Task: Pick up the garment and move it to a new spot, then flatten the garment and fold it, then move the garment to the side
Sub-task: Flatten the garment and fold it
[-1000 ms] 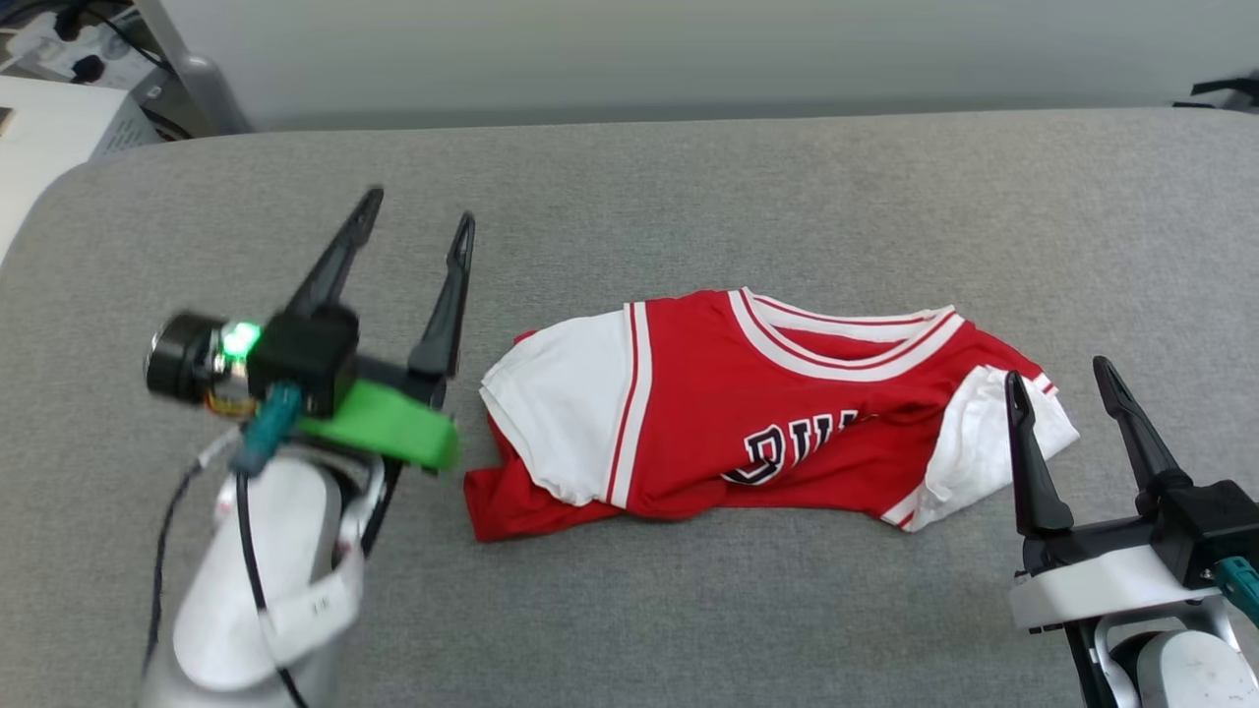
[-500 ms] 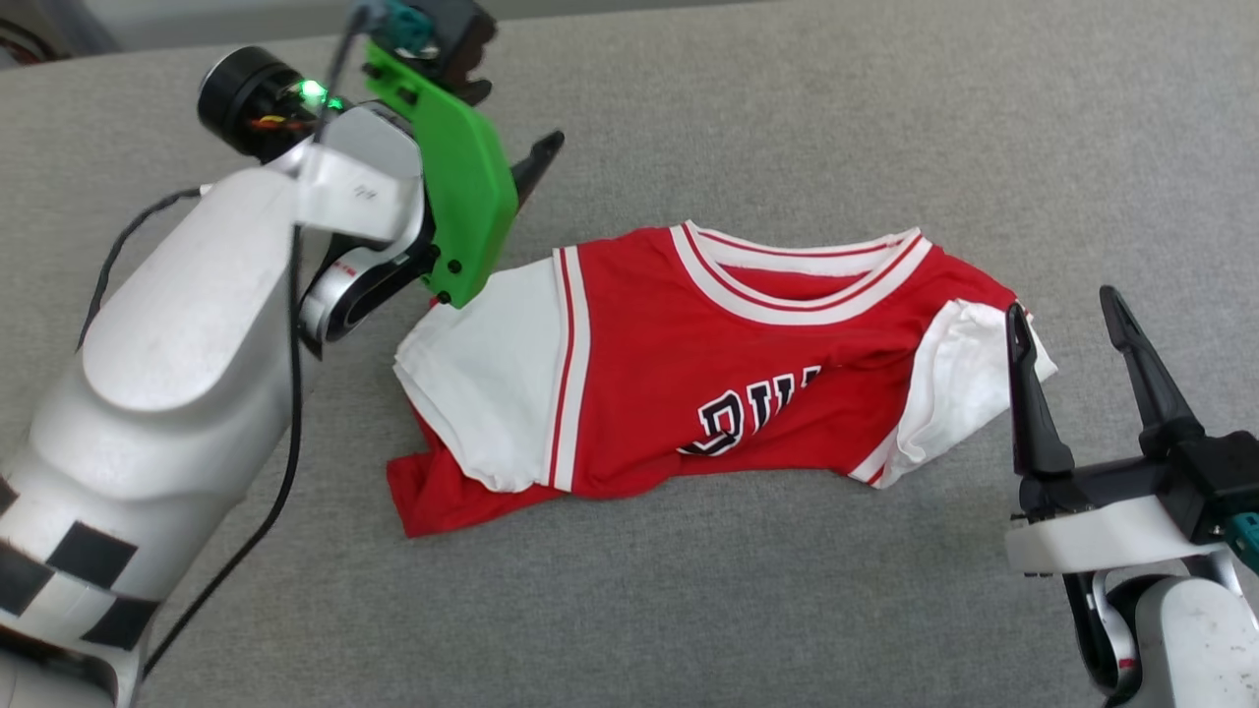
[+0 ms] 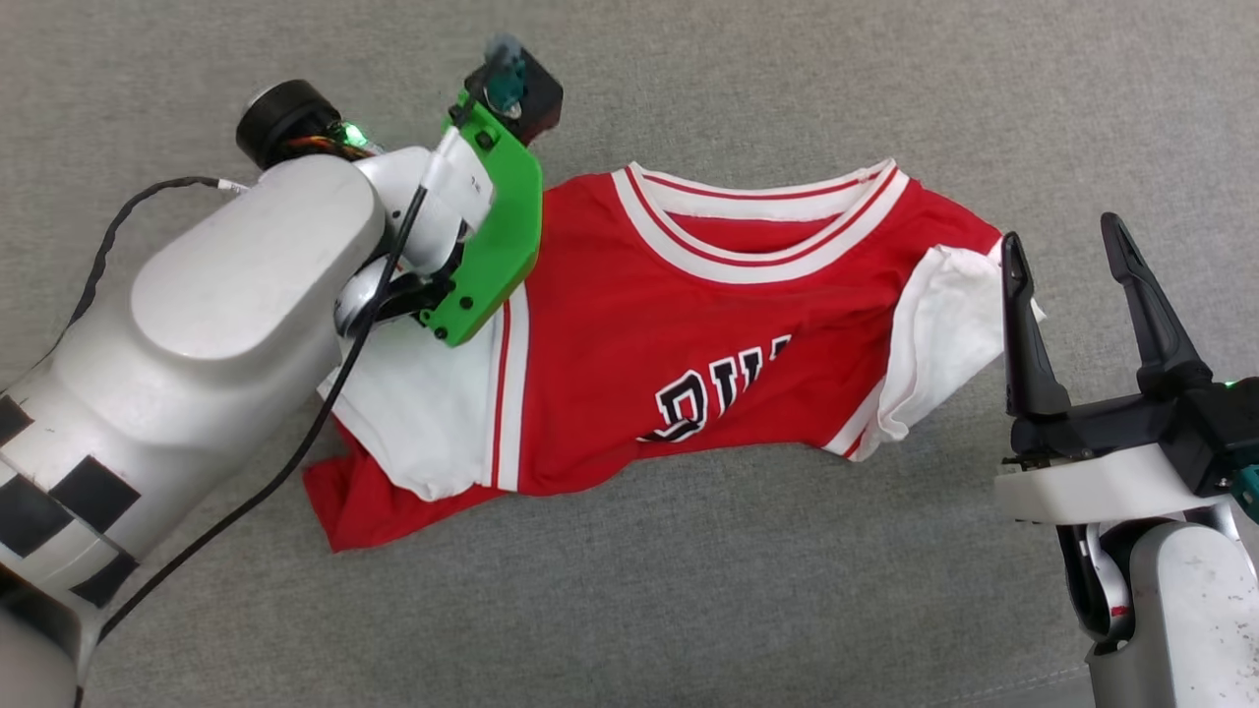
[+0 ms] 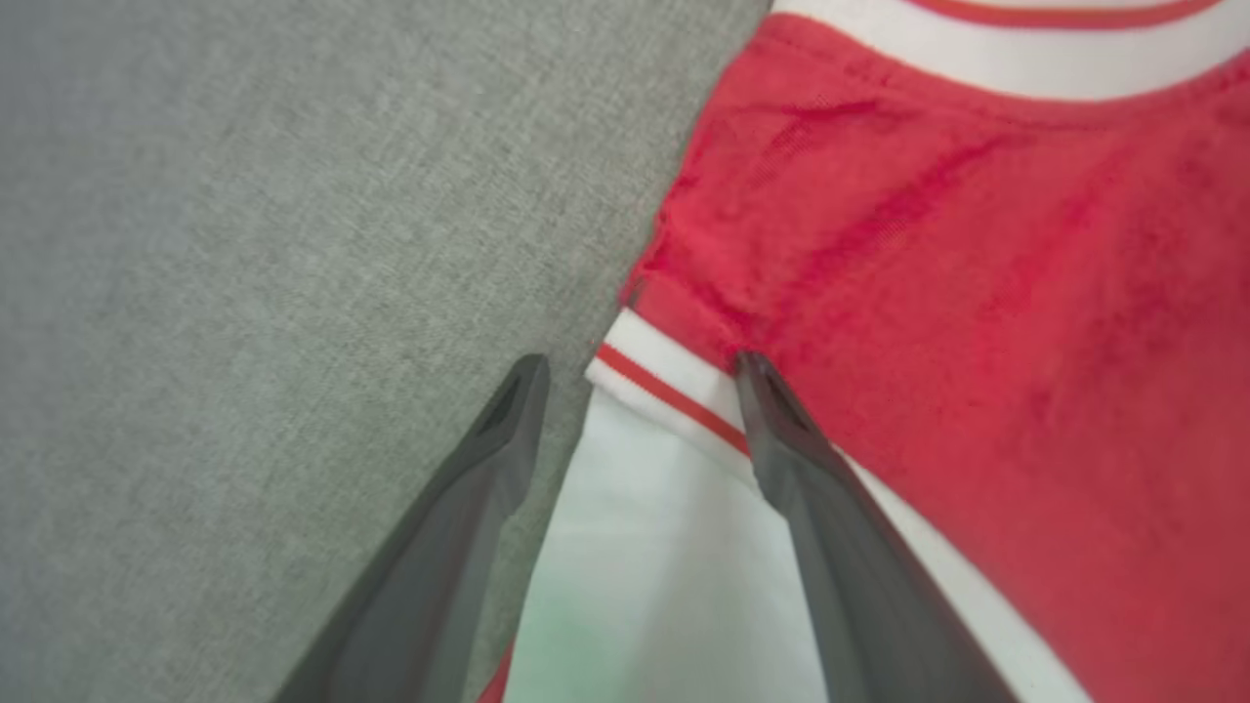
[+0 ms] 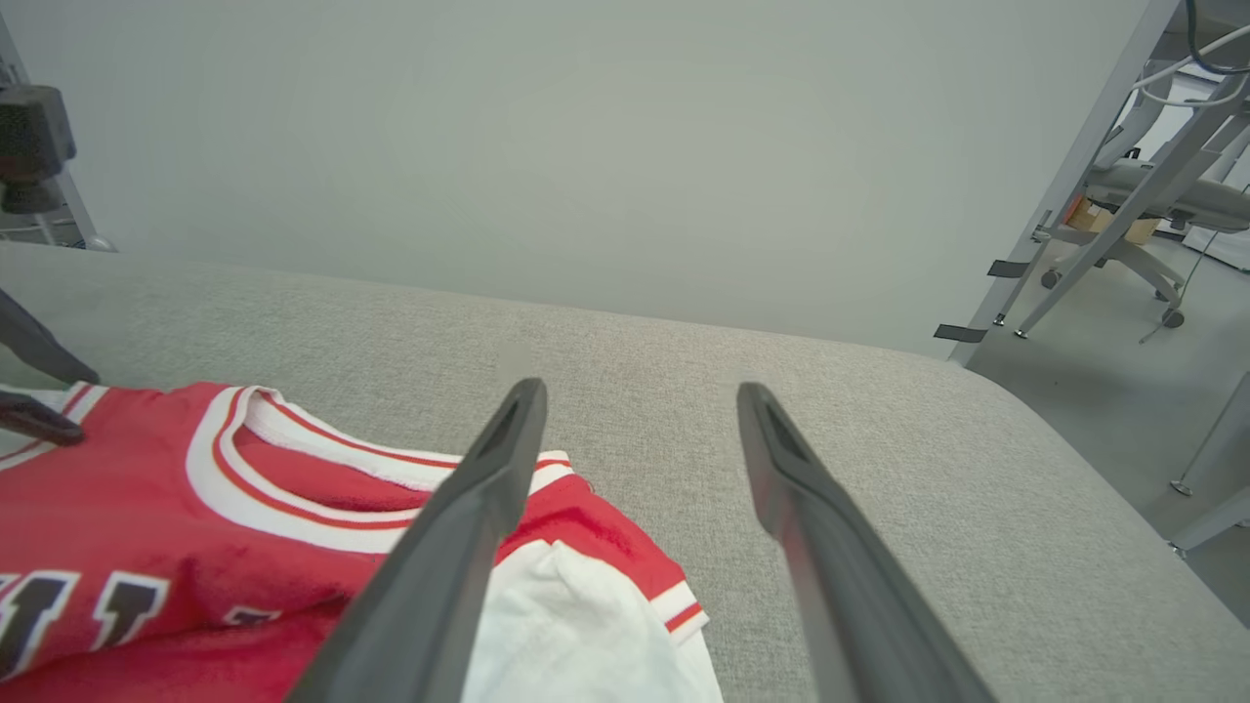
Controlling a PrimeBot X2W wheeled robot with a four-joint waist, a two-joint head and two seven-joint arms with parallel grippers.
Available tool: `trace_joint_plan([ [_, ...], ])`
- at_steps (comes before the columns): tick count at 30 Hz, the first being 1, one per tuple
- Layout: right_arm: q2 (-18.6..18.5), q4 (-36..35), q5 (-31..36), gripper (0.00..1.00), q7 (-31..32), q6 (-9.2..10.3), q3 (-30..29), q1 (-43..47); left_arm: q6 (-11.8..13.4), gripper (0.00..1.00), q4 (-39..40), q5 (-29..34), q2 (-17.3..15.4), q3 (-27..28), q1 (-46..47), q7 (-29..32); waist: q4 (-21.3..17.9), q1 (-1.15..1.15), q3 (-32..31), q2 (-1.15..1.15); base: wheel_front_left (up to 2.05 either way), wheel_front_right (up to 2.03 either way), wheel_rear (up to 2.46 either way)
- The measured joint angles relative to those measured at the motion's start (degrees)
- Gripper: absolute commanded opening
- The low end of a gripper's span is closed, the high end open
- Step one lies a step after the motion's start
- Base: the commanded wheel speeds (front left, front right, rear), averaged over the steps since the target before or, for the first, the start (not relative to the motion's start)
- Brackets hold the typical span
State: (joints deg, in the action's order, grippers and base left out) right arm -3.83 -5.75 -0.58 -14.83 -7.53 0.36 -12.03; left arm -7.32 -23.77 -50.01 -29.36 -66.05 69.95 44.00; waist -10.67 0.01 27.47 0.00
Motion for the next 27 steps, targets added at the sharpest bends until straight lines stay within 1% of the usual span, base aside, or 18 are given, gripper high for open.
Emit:
trace_joint_plan([
  [3, 0.15, 0.00, -0.01, 1.00, 0.00, 0.00, -0.02, -0.36, -0.07, 1.00, -0.38, -0.29, -1.21, -3.36, 2.03, 0.32, -0.73, 0.00, 1.21, 0.00, 0.00, 0.00, 0.00],
  [8, 0.32, 0.01, -0.01, 1.00, 0.00, 0.00, -0.32, -0.81, -0.25, 1.00, 1.14, -1.82, -2.64, -4.44, 2.99, 0.96, -1.40, -0.01, 2.44, 0.00, 0.00, 0.00, 0.00],
  [9, 0.33, 0.00, -0.01, 1.00, 0.00, 0.00, -0.47, -1.06, -0.24, 0.45, 1.63, -1.82, -2.89, -4.44, 2.99, 0.94, -1.34, -0.01, 2.51, 0.00, 0.00, 0.00, 0.00],
  [10, 0.34, 0.00, 0.00, 1.00, 0.00, 0.00, -0.63, -1.20, -0.25, 0.00, 2.03, -1.82, -3.01, -4.48, 2.97, 0.93, -1.23, -0.01, 2.50, 0.00, 0.00, 0.00, 0.00],
  [12, 0.37, 0.00, 0.00, 1.00, 0.00, 0.00, -0.80, -1.26, -0.25, 0.00, 2.87, -1.81, -3.04, -4.92, 2.80, 0.66, -0.96, -0.01, 2.25, 0.00, 0.00, 0.00, 0.00],
  [14, 0.42, 0.00, 0.02, 1.00, 0.00, 0.00, -0.94, -1.26, -0.27, 0.00, 3.75, -1.70, -3.08, -5.75, 2.36, -0.97, -0.60, -0.01, 1.78, 0.00, 0.00, 0.00, 0.00],
  [18, 0.58, -0.08, 0.19, 1.00, 0.00, 0.00, -1.83, -1.22, -0.26, 0.00, 4.59, -1.12, -3.91, -7.00, 2.30, -7.64, 0.32, 0.00, 0.54, 0.00, 0.00, 0.00, 0.00],
  [20, 0.59, -0.20, 0.43, 1.00, 0.00, 0.00, -2.34, -1.02, -0.26, 0.00, 5.65, 0.47, -5.10, -7.34, 2.58, -10.63, 0.85, 0.00, -0.30, 0.00, 0.00, 0.00, 0.00],
  [22, 0.63, -0.22, 0.43, 1.00, 0.00, 0.00, -2.75, -0.71, -0.26, 0.00, 6.94, 1.22, -6.11, -7.39, 3.25, -12.28, 1.29, 0.00, -1.17, 0.00, 0.00, 0.00, 0.00],
  [27, 0.66, -0.22, 0.43, 1.00, 0.00, 0.00, -2.92, 0.48, -0.26, 0.00, 9.46, 1.59, -8.67, -7.43, 5.98, -13.58, 2.10, 0.00, -3.41, 0.00, 0.00, 0.00, 0.00],
])
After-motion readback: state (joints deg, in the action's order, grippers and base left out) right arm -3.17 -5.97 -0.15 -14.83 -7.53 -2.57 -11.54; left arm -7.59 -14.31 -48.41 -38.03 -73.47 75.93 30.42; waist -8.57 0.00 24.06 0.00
